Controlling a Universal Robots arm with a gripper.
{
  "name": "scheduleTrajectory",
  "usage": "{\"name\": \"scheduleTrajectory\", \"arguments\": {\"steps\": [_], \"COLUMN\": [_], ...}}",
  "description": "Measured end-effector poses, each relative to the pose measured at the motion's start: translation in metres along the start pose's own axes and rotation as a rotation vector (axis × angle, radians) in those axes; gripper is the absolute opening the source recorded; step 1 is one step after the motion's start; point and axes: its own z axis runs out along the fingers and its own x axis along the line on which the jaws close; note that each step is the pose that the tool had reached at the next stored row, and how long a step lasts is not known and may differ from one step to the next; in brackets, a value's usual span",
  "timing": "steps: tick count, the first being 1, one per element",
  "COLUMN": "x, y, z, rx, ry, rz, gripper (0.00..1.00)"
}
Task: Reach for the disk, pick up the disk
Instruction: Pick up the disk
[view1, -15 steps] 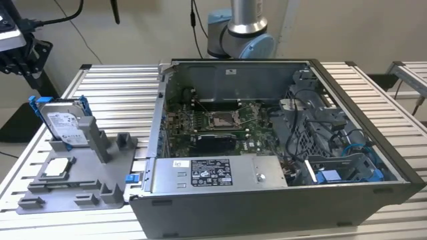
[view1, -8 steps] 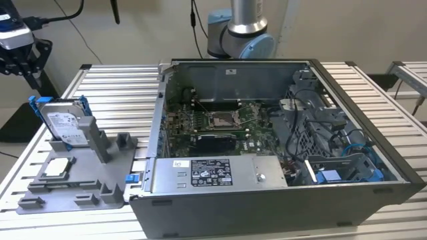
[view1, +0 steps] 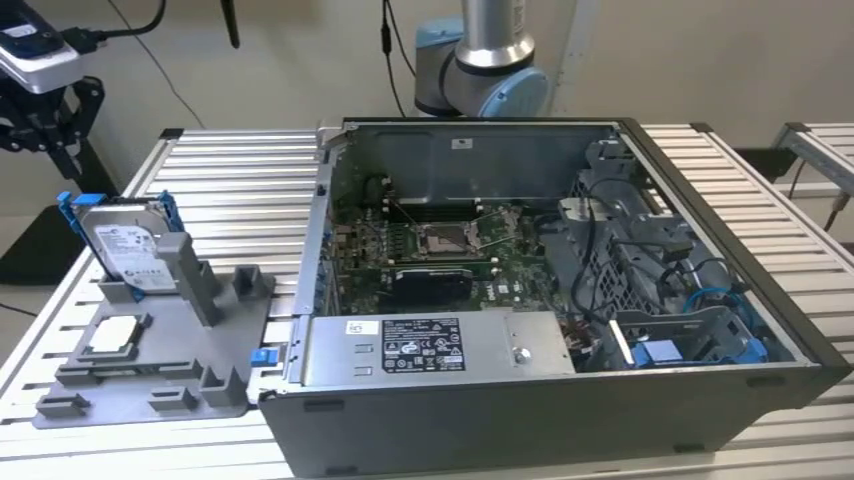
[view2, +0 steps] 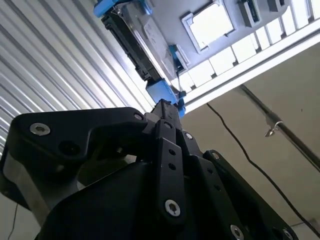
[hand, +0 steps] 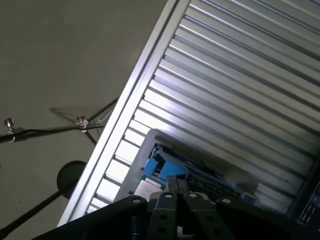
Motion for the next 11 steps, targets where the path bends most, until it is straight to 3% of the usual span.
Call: {"name": "scheduleTrajectory", "arguments": {"steps": [11], "x": [0.0], "y": [-0.0001], "z": [0.0], "rx": [0.0003], "ry": [0.0068], "rz": [-0.201], "gripper": [0.0]}}
